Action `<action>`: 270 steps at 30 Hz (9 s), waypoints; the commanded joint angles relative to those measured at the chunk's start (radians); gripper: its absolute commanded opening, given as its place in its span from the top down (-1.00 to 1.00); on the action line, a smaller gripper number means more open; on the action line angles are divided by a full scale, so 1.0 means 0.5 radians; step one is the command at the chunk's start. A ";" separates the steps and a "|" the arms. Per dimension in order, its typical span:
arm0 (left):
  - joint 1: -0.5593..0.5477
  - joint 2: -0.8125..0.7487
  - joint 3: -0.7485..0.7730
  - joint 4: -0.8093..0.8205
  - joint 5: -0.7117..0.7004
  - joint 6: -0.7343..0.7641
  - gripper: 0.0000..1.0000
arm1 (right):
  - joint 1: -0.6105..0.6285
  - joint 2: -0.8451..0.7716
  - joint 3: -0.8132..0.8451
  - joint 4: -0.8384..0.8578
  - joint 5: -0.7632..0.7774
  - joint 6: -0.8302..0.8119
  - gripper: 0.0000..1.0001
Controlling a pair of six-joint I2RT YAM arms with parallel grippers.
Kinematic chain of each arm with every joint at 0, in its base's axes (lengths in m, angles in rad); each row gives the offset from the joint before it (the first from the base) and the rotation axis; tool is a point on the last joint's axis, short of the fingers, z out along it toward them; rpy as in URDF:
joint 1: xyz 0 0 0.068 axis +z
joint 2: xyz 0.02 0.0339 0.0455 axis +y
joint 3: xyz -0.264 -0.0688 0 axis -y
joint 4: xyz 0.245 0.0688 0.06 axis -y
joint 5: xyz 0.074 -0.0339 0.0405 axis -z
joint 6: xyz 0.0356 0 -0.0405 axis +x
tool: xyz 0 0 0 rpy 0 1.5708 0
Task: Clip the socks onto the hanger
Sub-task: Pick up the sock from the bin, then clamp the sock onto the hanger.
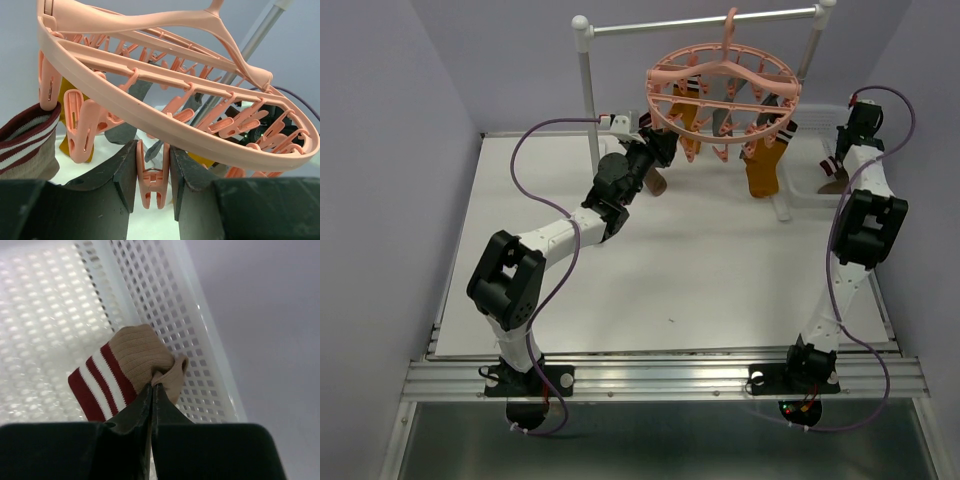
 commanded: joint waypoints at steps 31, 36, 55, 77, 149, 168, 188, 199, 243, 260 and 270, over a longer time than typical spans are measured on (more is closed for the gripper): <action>-0.008 -0.008 0.078 0.098 0.088 -0.077 1.00 | -0.064 -0.156 -0.246 -0.186 -0.731 -0.565 0.13; -0.008 0.004 0.075 0.113 0.088 -0.092 1.00 | -0.064 -0.064 -0.258 -0.260 -0.943 -0.667 0.10; -0.008 0.066 0.139 0.089 0.060 -0.074 1.00 | -0.064 0.019 -0.172 -0.131 -0.449 -0.381 0.03; -0.011 0.093 0.200 0.024 0.045 0.009 1.00 | -0.064 0.016 -0.348 0.013 -0.292 -0.620 0.04; -0.005 0.010 0.252 -0.006 -0.109 -0.123 1.00 | -0.064 -2.254 -2.142 2.883 -2.226 2.955 0.99; -0.002 -0.011 0.293 -0.025 -0.182 -0.165 1.00 | 0.589 -1.901 -2.485 3.394 -2.474 3.138 0.99; -0.020 -0.017 0.332 -0.034 -0.216 -0.344 1.00 | 1.249 -1.736 -2.446 2.397 -1.474 1.816 0.99; -0.020 -0.005 0.378 -0.065 -0.250 -0.359 1.00 | 1.378 -1.650 -2.458 2.618 -0.919 1.665 0.99; -0.023 -0.140 0.228 -0.243 -0.213 -0.681 1.00 | 1.433 -1.377 -2.667 3.790 -1.084 1.401 0.99; -0.042 -0.149 0.176 -0.283 -0.274 -0.647 1.00 | 1.470 -1.585 -2.771 3.830 -1.106 1.239 0.99; -0.042 -0.158 0.185 -0.298 -0.237 -0.650 1.00 | 1.470 -1.601 -2.759 3.832 -1.158 1.220 0.99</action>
